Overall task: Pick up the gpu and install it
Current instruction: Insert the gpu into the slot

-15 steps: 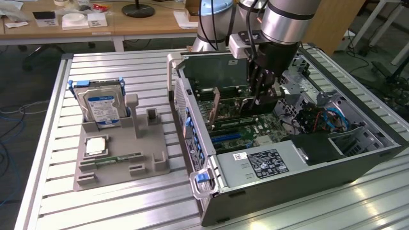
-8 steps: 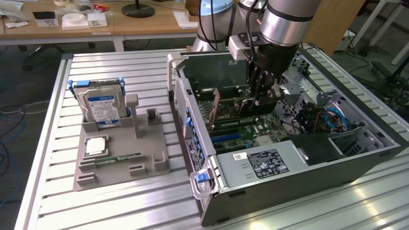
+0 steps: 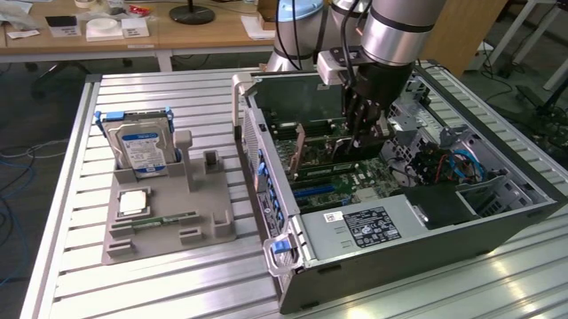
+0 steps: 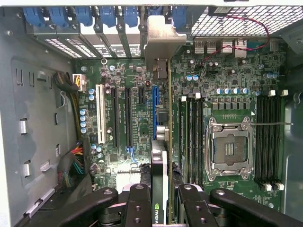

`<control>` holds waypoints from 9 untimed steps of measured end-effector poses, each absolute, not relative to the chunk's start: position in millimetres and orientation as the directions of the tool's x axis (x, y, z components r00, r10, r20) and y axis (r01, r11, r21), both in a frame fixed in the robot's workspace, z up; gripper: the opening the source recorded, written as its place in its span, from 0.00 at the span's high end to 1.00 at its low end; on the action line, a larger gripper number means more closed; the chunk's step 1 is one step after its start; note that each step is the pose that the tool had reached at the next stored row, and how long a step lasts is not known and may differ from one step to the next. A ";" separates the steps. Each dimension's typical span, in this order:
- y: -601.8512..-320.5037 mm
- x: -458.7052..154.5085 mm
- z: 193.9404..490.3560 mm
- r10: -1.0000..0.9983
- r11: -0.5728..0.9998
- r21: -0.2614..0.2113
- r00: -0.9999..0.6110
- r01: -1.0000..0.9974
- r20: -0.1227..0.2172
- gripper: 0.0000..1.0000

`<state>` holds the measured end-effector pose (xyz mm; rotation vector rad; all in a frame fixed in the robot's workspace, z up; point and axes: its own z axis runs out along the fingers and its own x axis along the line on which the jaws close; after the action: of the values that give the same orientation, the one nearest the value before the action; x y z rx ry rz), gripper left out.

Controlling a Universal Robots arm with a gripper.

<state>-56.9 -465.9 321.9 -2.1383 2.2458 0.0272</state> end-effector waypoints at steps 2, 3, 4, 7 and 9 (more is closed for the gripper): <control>-465.9 -56.9 321.8 -0.998 0.049 -0.015 -0.049 -0.999 -0.041 0.73; -465.9 -56.9 321.8 -0.998 0.049 -0.015 -0.049 -0.999 -0.041 0.73; -465.9 -56.9 321.7 -0.998 0.049 -0.015 -0.049 -0.999 -0.042 0.73; -465.9 -56.9 320.0 -0.998 0.049 -0.015 -0.049 -0.999 -0.042 0.73; -465.9 -56.9 319.0 -0.998 0.049 -0.015 -0.049 -0.999 -0.042 0.73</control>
<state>-56.9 -465.9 319.0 -2.1382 2.2457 0.0272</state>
